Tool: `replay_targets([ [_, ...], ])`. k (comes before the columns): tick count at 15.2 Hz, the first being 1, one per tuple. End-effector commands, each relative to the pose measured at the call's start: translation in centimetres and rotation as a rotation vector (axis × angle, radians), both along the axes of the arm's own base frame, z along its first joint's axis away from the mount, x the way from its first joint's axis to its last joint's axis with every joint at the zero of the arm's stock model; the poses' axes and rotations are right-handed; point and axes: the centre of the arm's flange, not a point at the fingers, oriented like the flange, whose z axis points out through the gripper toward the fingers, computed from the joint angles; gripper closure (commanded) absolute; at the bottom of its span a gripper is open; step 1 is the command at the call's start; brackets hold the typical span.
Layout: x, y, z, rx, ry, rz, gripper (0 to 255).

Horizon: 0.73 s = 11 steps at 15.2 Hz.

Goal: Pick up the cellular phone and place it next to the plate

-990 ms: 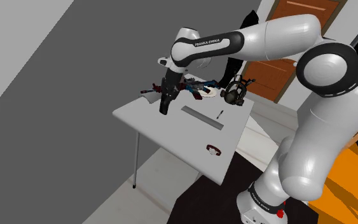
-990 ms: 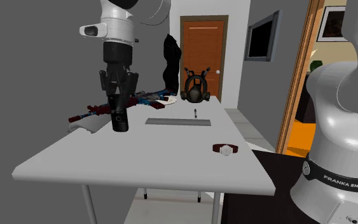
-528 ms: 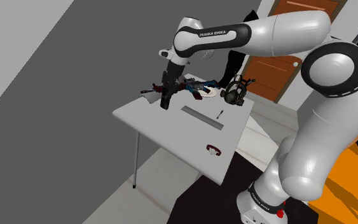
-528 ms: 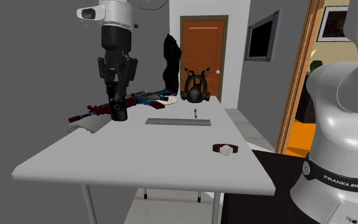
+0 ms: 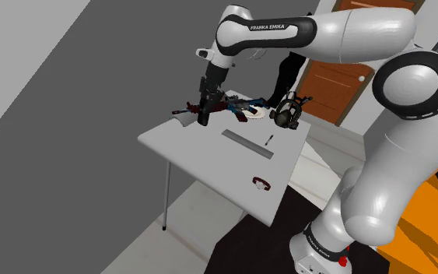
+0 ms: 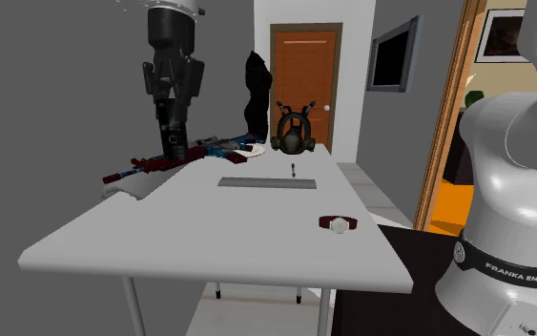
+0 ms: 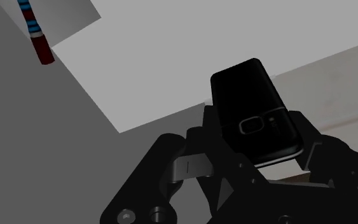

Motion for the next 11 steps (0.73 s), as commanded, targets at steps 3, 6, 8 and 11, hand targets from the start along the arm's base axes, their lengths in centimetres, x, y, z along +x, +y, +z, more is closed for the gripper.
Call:
replay_targets([
  [3, 0.0, -0.1, 2.1, 0.000, 0.000, 0.000, 255],
  [6, 0.0, -0.1, 3.7, 0.000, 0.000, 0.000, 255],
  [8, 0.0, -0.1, 4.7, 0.000, 0.000, 0.000, 255],
  [11, 0.4, -2.7, 5.3, 0.000, 0.000, 0.000, 255],
])
